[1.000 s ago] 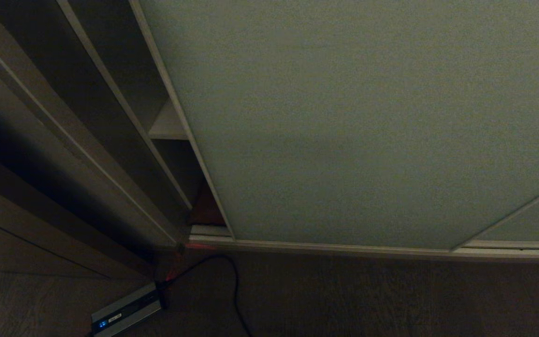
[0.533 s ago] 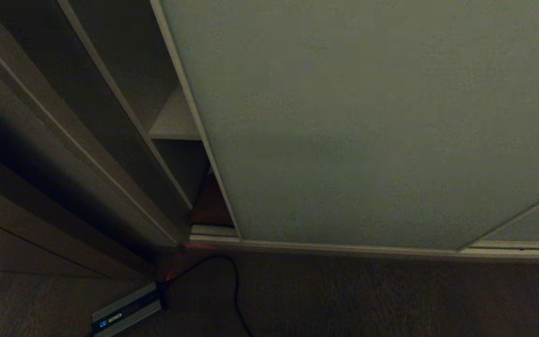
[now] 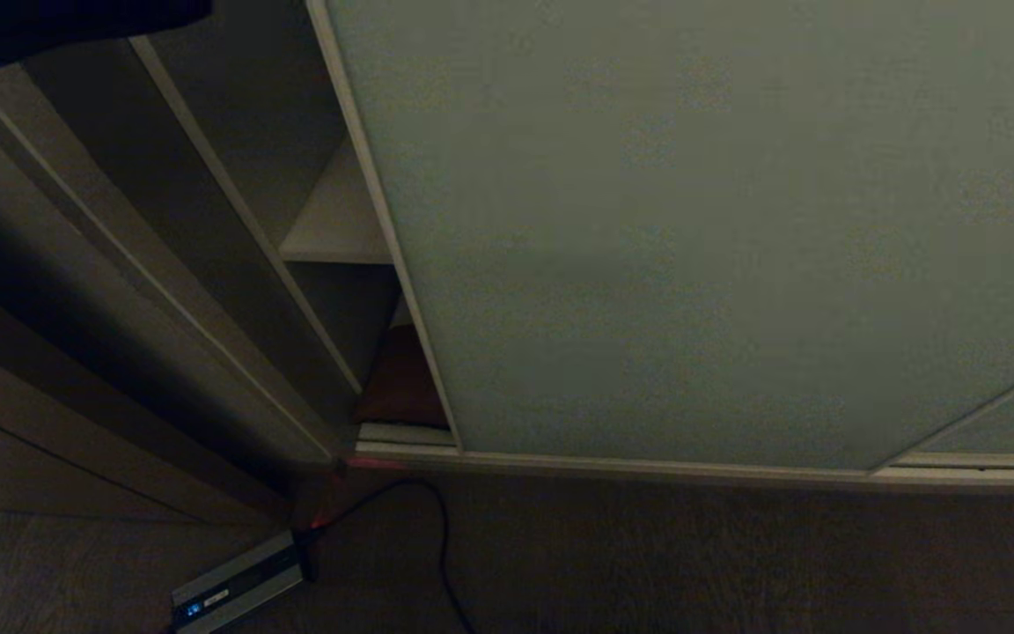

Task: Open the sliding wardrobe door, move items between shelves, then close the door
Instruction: Open the door

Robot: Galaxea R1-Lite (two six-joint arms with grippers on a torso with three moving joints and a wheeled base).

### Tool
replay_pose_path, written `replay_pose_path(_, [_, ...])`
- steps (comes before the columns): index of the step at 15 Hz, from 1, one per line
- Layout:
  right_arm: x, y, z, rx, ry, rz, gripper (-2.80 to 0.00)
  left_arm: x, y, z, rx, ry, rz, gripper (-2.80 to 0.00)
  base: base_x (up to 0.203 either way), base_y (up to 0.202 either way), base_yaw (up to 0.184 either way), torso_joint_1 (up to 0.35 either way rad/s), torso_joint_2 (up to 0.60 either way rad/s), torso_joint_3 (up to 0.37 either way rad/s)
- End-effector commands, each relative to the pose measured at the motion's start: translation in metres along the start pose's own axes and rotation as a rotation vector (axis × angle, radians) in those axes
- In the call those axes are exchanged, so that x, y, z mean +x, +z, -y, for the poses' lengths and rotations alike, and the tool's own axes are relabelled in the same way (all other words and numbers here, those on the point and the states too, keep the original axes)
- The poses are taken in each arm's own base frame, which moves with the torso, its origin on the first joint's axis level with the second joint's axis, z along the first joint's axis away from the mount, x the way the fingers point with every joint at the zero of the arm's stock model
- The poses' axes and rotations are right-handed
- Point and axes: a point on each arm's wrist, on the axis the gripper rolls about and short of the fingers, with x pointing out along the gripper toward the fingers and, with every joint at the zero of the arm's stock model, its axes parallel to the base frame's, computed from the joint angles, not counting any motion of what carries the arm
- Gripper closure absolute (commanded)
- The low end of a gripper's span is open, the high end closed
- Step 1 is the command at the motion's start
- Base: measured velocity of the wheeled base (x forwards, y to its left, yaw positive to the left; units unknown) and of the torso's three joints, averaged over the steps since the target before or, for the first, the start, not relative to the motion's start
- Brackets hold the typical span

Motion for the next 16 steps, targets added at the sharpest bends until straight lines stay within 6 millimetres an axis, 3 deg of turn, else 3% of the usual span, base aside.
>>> replay_pose_path(1, [0.000,-0.001,0.000,0.000,0.000,-0.003,0.00,0.010,-0.009,0.003,-0.007,-0.016,-0.021,0.00,0.000,0.000,0.000,0.000,0.00,0.000])
replay_pose_path(7, [0.000,-0.001,0.000,0.000,0.001,-0.003,0.00,0.011,-0.007,0.026,-0.031,-0.135,-0.013,0.00,0.000,0.000,0.000,0.000,0.00,0.000])
replay_pose_path(16, [0.000,-0.001,0.000,0.000,0.001,-0.004,0.00,0.028,-0.017,0.060,-0.060,-0.247,-0.037,0.00,0.000,0.000,0.000,0.000,0.00,0.000])
